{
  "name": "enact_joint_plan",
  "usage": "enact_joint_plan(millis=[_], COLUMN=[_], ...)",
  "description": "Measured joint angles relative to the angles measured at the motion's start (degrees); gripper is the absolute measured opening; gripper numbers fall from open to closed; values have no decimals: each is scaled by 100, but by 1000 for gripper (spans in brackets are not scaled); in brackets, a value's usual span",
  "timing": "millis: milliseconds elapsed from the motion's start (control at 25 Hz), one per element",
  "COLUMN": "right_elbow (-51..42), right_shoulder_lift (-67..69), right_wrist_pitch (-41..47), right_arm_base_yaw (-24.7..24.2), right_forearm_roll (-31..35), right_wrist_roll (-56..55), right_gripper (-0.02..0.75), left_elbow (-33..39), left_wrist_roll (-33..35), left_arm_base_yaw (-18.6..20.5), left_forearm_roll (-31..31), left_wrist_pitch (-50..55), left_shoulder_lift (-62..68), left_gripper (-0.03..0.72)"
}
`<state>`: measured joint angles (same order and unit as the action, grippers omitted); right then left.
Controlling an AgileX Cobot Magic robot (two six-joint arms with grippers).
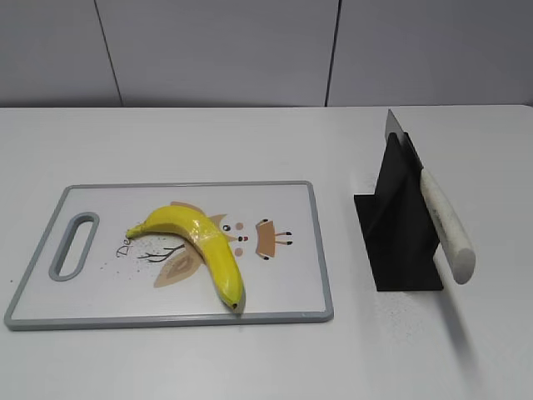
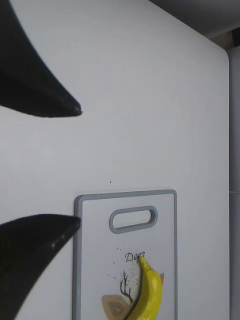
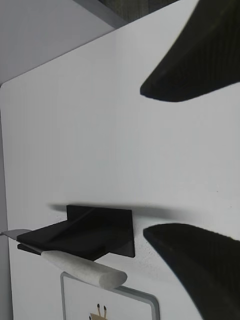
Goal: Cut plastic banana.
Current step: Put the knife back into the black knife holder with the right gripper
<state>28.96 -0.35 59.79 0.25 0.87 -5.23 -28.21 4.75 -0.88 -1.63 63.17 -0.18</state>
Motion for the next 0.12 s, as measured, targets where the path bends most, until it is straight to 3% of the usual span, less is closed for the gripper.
enact_joint_plan(millis=[120], right_elbow=[0], right_shoulder_lift=[0], right_wrist_pitch=[0], right_arm_base_yaw=[-6], right_forearm_roll=[0], right_wrist_roll=[0], right_gripper=[574], left_elbow=[0], left_wrist_roll=[0], left_arm_base_yaw=[0], left_forearm_roll=[-4], left_wrist_pitch=[0], left_shoulder_lift=[0], left_gripper=[591])
